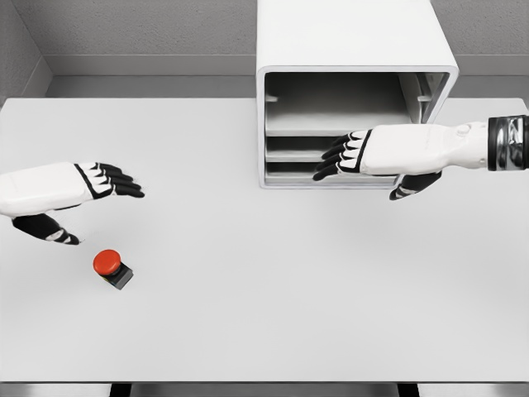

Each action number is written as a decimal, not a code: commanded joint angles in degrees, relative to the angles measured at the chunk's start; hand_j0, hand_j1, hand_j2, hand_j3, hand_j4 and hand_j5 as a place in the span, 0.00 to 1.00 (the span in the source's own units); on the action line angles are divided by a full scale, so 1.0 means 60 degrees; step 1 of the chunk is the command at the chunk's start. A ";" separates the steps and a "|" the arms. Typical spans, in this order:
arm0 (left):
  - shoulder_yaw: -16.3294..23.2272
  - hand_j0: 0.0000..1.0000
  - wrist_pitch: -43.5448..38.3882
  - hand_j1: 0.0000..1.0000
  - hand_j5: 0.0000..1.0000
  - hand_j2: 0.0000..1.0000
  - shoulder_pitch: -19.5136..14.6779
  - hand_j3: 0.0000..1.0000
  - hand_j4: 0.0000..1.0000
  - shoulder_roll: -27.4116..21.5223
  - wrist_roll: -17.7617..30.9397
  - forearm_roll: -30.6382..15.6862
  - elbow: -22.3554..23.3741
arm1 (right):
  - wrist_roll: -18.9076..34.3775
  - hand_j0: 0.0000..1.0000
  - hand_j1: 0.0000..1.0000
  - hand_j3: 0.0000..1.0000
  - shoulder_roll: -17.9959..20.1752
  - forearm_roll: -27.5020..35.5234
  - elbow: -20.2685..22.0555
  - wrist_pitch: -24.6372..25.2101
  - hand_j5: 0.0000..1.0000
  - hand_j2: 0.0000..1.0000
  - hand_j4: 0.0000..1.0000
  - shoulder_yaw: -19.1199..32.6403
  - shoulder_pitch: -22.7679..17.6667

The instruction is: Slide open multi-storey tabletop storage cabinets and put open load switch and slide close multi-storey tabletop storage cabinets

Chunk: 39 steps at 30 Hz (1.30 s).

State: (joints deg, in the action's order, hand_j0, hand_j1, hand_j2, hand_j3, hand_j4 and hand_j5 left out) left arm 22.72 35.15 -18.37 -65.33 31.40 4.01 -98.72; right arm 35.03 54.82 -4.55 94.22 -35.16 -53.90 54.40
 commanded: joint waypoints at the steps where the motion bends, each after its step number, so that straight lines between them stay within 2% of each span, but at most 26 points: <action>1: -0.0344 1.00 -0.0025 1.00 1.00 1.00 0.0015 1.00 1.00 -0.0084 0.0600 -0.0083 0.0003 | -0.0004 1.00 1.00 1.00 0.0004 0.0056 -0.0015 0.0027 1.00 1.00 1.00 0.0004 0.0000; 7: -0.0329 1.00 -0.0025 1.00 1.00 1.00 0.0322 1.00 1.00 -0.0098 0.0600 -0.0552 0.0047 | -0.0004 1.00 1.00 1.00 0.0121 0.0041 -0.0088 0.0027 1.00 1.00 1.00 -0.0201 0.0059; 11: -0.0359 1.00 -0.0025 1.00 1.00 1.00 0.0967 1.00 1.00 -0.0215 -0.0839 -0.0493 0.0340 | -0.0004 1.00 1.00 1.00 0.0121 0.0026 -0.0015 0.0027 1.00 1.00 1.00 -0.0172 0.0161; 13: -0.0344 1.00 -0.0025 1.00 1.00 1.00 0.1040 1.00 1.00 -0.0186 -0.0883 -0.0405 0.0677 | -0.0004 1.00 1.00 1.00 0.0048 0.0026 0.0014 0.0027 1.00 1.00 1.00 -0.0172 0.0278; 15: -0.0344 1.00 -0.0025 1.00 1.00 1.00 0.1450 1.00 1.00 -0.0201 -0.1556 -0.0405 0.0662 | -0.0004 1.00 1.00 1.00 0.0033 0.0026 0.0029 0.0027 1.00 1.00 1.00 -0.0172 0.0352; 18: -0.0256 1.00 -0.0025 1.00 1.00 1.00 0.1670 1.00 1.00 -0.0230 -0.1689 -0.0390 0.0531 | -0.0004 1.00 1.00 1.00 -0.0069 0.0026 0.0044 0.0027 1.00 1.00 1.00 -0.0186 0.0425; 20: -0.0271 1.00 -0.0025 1.00 1.00 1.00 0.1787 1.00 1.00 -0.0215 -0.1674 -0.0156 0.0091 | -0.0004 1.00 1.00 1.00 -0.0172 0.0056 0.0029 0.0513 1.00 1.00 1.00 -0.0186 0.0454; 23: -0.0300 1.00 -0.0025 1.00 1.00 1.00 0.2051 1.00 1.00 -0.0245 -0.1586 0.0298 -0.0041 | -0.0004 1.00 1.00 1.00 -0.0391 0.0070 0.0014 0.1187 1.00 1.00 1.00 -0.0245 0.0571; 27: -0.0212 1.00 -0.0025 1.00 1.00 1.00 0.2080 1.00 1.00 -0.0259 -0.1659 0.0283 -0.0085 | -0.0004 1.00 1.00 1.00 -0.0714 0.0070 -0.0044 0.2505 1.00 1.00 1.00 -0.0245 0.0615; 28: -0.0227 1.00 -0.0025 1.00 1.00 1.00 0.2299 1.00 1.00 -0.0259 -0.1659 0.0283 -0.0158 | -0.0004 1.00 1.00 1.00 -0.0758 0.0070 -0.0044 0.2725 1.00 1.00 1.00 -0.0245 0.0630; 29: -0.0271 1.00 -0.0025 1.00 1.00 1.00 0.2388 1.00 1.00 -0.0259 -0.1659 0.0254 -0.0392 | -0.0004 1.00 1.00 1.00 -0.0772 0.0070 -0.0044 0.2872 1.00 1.00 1.00 -0.0245 0.0630; 34: -0.0344 1.00 -0.0025 1.00 1.00 1.00 0.2476 1.00 1.00 -0.0289 -0.1718 0.0137 -0.0393 | -0.0004 1.00 1.00 1.00 -0.0860 0.0085 -0.0161 0.3282 1.00 1.00 1.00 -0.0260 0.0645; 39: -0.0256 1.00 -0.0025 1.00 1.00 1.00 0.2505 1.00 1.00 -0.0259 -0.1674 0.0152 -0.0393 | -0.0004 1.00 1.00 1.00 -0.0963 0.0085 -0.0528 0.3326 1.00 1.00 1.00 -0.0406 0.0645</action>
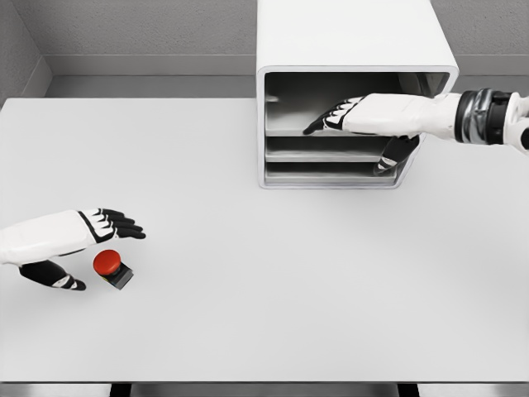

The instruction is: Slide open multi-storey tabletop storage cabinets and put open load switch and slide close multi-storey tabletop storage cabinets

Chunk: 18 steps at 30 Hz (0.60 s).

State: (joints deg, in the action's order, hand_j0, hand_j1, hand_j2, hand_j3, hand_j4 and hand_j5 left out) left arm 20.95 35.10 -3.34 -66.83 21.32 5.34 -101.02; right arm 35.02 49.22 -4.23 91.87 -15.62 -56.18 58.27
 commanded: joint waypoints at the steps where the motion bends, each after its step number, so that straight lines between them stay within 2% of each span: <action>1: 0.0038 1.00 -0.0016 1.00 1.00 1.00 -0.0014 1.00 1.00 -0.0009 0.0051 -0.0026 -0.0009 | -0.0004 1.00 1.00 1.00 -0.0059 0.0031 -0.0210 0.0069 1.00 1.00 1.00 -0.0026 0.0000; 13: 0.0082 1.00 -0.0016 1.00 1.00 1.00 -0.0029 1.00 1.00 0.0284 0.0065 0.0077 -0.0009 | -0.0004 1.00 1.00 1.00 -0.0425 -0.0072 -0.1030 0.0040 1.00 1.00 1.00 -0.0173 0.0000; 18: 0.0097 1.00 -0.0016 1.00 1.00 1.00 -0.0044 1.00 1.00 0.0519 0.0036 0.0106 0.0225 | -0.0004 1.00 1.00 1.00 -0.0484 -0.0101 -0.1352 -0.0004 1.00 1.00 1.00 -0.0173 0.0015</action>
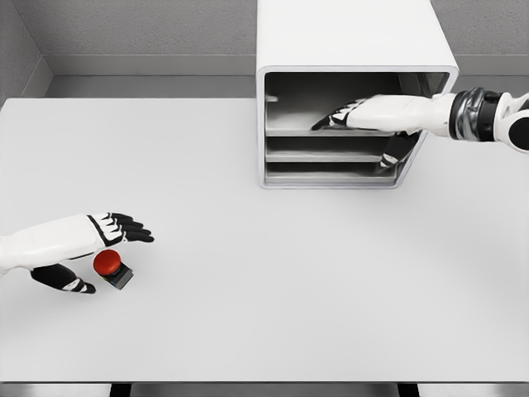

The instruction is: Slide open multi-storey tabletop storage cabinets and put open load switch and slide close multi-storey tabletop storage cabinets

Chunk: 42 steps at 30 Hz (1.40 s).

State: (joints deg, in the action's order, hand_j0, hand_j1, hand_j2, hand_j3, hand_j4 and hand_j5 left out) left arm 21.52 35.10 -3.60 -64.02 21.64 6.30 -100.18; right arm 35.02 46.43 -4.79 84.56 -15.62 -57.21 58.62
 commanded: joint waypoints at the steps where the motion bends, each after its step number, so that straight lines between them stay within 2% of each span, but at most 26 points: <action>1: 0.0002 1.00 -0.0017 1.00 1.00 1.00 0.0000 1.00 1.00 0.0049 -0.0032 -0.0055 0.0159 | -0.0004 1.00 1.00 1.00 -0.0033 -0.0008 -0.0221 -0.0004 1.00 1.00 1.00 -0.0002 0.0000; 4: 0.0002 1.00 -0.0017 1.00 1.00 1.00 0.0000 1.00 1.00 0.0167 -0.0032 -0.0040 0.0350 | -0.0004 1.00 1.00 1.00 -0.0033 -0.0008 -0.0353 -0.0033 1.00 1.00 1.00 -0.0002 0.0059; 6: 0.0002 1.00 -0.0017 1.00 1.00 1.00 0.0000 1.00 1.00 0.0474 -0.0046 0.0385 0.0467 | -0.0004 1.00 1.00 1.00 -0.0033 -0.0008 -0.0353 -0.0019 1.00 1.00 1.00 -0.0002 0.0073; 12: 0.0017 1.00 -0.0017 1.00 1.00 1.00 0.0000 1.00 1.00 0.0504 -0.0032 0.0414 0.0452 | -0.0004 1.00 1.00 1.00 -0.0091 -0.0066 -0.0323 -0.0077 1.00 1.00 1.00 -0.0104 0.0073; 16: 0.0178 1.00 -0.0017 1.00 1.00 1.00 -0.0015 1.00 1.00 0.0504 -0.0032 0.0546 0.0467 | -0.0004 1.00 1.00 1.00 -0.0033 -0.0242 0.0248 -0.0092 1.00 1.00 1.00 -0.0236 0.0161; 21: 0.0149 1.00 -0.0017 1.00 1.00 1.00 -0.0030 1.00 1.00 0.0503 -0.0046 0.0517 0.0452 | -0.0004 1.00 1.00 1.00 0.0041 -0.0242 0.0555 -0.0180 1.00 1.00 1.00 -0.0338 0.0205; 32: 0.0178 1.00 -0.0017 1.00 1.00 1.00 -0.0044 1.00 1.00 0.0504 -0.0061 0.0502 0.0437 | -0.0004 1.00 1.00 1.00 0.0114 -0.0227 0.0658 -0.0180 1.00 1.00 1.00 -0.0588 0.0205; 34: 0.0178 0.89 -0.0017 0.89 0.89 0.89 -0.0044 0.89 0.89 0.0489 -0.0075 0.0502 0.0437 | -0.0004 1.00 1.00 1.00 0.0363 -0.0227 0.0936 -0.0180 1.00 1.00 1.00 -0.0573 0.0220; 38: 0.0193 0.54 -0.0017 0.54 0.54 0.54 -0.0044 0.54 0.54 0.0474 -0.0076 0.0517 0.0452 | -0.0004 1.00 1.00 1.00 0.0612 -0.0213 0.1361 -0.0195 1.00 1.00 1.00 -0.0558 0.0220; 42: 0.0193 0.54 -0.0017 0.54 0.54 0.54 -0.0015 0.54 0.54 0.0416 -0.0061 0.0546 0.0511 | -0.0004 1.00 1.00 1.00 0.0773 -0.0198 0.1522 -0.0195 1.00 1.00 1.00 -0.0544 0.0220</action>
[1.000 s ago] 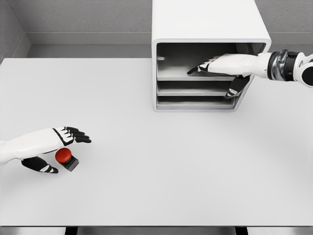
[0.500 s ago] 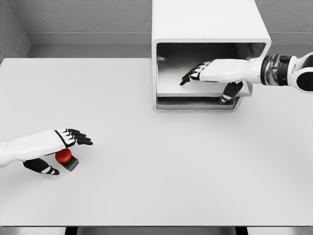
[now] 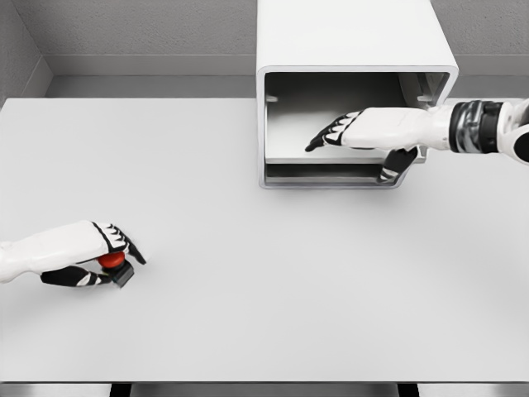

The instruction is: Slide open multi-storey tabletop storage cabinets and put open load switch and slide close multi-storey tabletop storage cabinets

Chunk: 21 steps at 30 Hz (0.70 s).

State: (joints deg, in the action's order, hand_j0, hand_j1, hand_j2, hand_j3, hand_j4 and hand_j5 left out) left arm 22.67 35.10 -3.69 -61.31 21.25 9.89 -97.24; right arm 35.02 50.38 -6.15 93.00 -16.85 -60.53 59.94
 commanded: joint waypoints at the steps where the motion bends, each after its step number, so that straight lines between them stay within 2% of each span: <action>1: 0.0001 0.51 -0.0017 0.51 0.51 0.51 0.0000 0.51 0.51 -0.0051 0.0003 -0.0051 0.0035 | -0.0003 1.00 1.00 1.00 0.0128 0.0043 0.0145 0.0010 1.00 1.00 1.00 0.0011 0.0000; 3: 0.0001 0.45 -0.0017 0.45 0.45 0.45 0.0000 0.45 0.45 -0.0036 0.0003 -0.0066 0.0079 | -0.0003 1.00 1.00 1.00 0.0187 0.0043 0.0189 0.0010 1.00 1.00 1.00 0.0011 -0.0015; 4: 0.0001 0.37 -0.0017 0.37 0.37 0.37 0.0000 0.37 0.37 -0.0007 0.0003 -0.0066 0.0079 | -0.0003 1.00 1.00 1.00 0.0201 0.0043 0.0189 0.0010 1.00 1.00 1.00 -0.0018 -0.0044; 6: -0.0013 0.35 -0.0017 0.35 0.35 0.35 0.0000 0.35 0.35 0.0008 0.0003 -0.0066 0.0035 | -0.0003 1.00 1.00 1.00 0.0216 0.0043 0.0174 0.0024 1.00 1.00 1.00 -0.0077 -0.0059; 12: -0.0160 0.33 -0.0017 0.33 0.33 0.33 -0.0278 0.33 0.33 -0.0066 0.0003 -0.0183 -0.0595 | -0.0003 1.00 1.00 1.00 0.0201 0.0043 0.0101 0.0054 1.00 1.00 1.00 -0.0399 -0.0073; 18: -0.0175 0.32 -0.0017 0.32 0.32 0.32 -0.0937 0.32 0.32 -0.0051 0.0003 -0.0417 -0.0639 | -0.0003 1.00 1.00 1.00 0.0318 0.0029 0.0277 -0.0020 1.00 1.00 1.00 -0.0385 -0.0059; 21: -0.0160 0.32 -0.0017 0.32 0.32 0.32 -0.1230 0.32 0.32 -0.0051 0.0003 -0.0491 -0.0639 | -0.0003 1.00 1.00 1.00 0.0406 0.0029 0.0321 -0.0327 1.00 1.00 1.00 -0.0385 -0.0059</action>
State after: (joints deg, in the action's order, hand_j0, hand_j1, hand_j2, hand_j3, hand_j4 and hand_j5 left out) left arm 21.54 35.09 -11.25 -61.56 21.29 7.73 -100.96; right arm 34.14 52.56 -6.04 94.41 -17.13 -62.23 59.59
